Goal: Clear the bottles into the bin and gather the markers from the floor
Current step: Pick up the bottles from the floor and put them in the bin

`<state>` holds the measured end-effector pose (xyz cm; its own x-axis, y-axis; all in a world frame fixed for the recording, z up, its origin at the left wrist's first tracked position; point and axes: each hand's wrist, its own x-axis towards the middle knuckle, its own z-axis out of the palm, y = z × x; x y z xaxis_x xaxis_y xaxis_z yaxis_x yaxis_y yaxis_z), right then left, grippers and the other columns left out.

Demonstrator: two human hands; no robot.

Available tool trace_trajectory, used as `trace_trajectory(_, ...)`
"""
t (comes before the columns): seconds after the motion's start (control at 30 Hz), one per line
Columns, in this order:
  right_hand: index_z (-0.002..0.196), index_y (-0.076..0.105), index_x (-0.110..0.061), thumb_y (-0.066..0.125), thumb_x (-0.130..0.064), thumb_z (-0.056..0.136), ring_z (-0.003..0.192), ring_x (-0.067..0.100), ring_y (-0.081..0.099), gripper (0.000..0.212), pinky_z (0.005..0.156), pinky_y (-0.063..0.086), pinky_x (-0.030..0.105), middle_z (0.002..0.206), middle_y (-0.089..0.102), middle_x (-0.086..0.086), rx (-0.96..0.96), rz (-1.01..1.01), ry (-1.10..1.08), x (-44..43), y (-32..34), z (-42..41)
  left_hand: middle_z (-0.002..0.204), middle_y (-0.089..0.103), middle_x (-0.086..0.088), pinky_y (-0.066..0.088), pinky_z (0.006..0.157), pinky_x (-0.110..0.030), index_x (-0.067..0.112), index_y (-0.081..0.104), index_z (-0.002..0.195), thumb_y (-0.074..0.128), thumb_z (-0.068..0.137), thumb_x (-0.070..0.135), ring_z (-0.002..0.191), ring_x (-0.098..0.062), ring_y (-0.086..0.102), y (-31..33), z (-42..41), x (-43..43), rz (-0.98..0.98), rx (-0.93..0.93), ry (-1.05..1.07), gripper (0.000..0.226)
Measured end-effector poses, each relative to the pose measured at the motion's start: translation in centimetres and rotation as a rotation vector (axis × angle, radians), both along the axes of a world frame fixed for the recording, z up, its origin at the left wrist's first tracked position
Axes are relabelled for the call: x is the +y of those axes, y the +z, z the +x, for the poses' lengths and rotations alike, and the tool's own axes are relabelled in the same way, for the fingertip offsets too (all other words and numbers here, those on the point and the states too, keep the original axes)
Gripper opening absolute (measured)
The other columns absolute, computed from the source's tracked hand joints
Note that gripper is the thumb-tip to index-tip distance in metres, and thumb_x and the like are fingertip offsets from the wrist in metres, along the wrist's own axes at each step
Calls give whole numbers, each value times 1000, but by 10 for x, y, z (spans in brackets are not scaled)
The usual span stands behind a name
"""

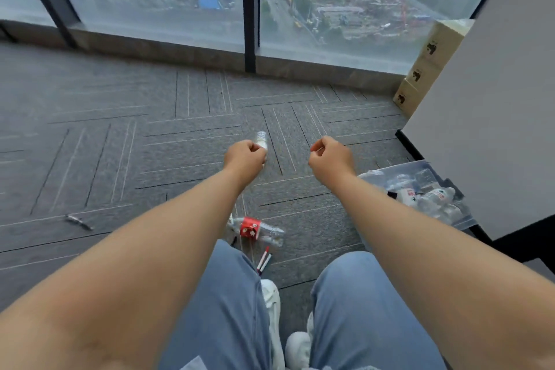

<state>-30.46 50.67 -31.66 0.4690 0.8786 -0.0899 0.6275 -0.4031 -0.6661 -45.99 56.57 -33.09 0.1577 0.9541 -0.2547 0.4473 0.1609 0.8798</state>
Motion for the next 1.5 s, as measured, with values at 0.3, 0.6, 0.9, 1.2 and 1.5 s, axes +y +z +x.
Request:
trace_trajectory(0.3,98,61,-12,45,-14,89,95,30,60,18,80,53,41,97,63,9,-12,-117,117,54,-39,-64,73,60,-2,53,79,-39,19,55,70,50,91,14,74,-21,56,-44,-79,27,-65,38,79,22)
trace_trajectory(0.6,89,56,-17,46,-15,88,89,27,59,10,79,50,40,97,62,6,-12,-220,203,131,-114,-63,94,62,-3,45,61,-25,16,59,92,50,92,21,83,-20,56,-122,-89,88,-115,268,-14,10)
trace_trajectory(0.9,88,57,-18,47,-13,87,81,23,52,11,68,40,28,88,57,3,-13,-366,179,185,-238,21,133,48,-6,41,97,-35,16,51,127,53,90,20,122,-25,49,-265,-23,128,-178,673,-507,37)
trace_trajectory(1.2,96,59,-15,46,-13,89,86,24,58,15,69,46,31,95,64,5,73,-444,178,238,-332,44,137,43,-6,42,103,-43,16,41,136,63,82,28,128,-26,41,-374,12,176,-141,839,-857,60)
trace_trajectory(1.5,89,56,-19,47,-11,87,81,19,56,13,63,42,27,87,59,0,144,-435,205,266,-394,43,145,35,-6,23,115,-47,21,18,146,69,77,31,135,-28,32,-454,13,161,-59,1014,-1205,87)
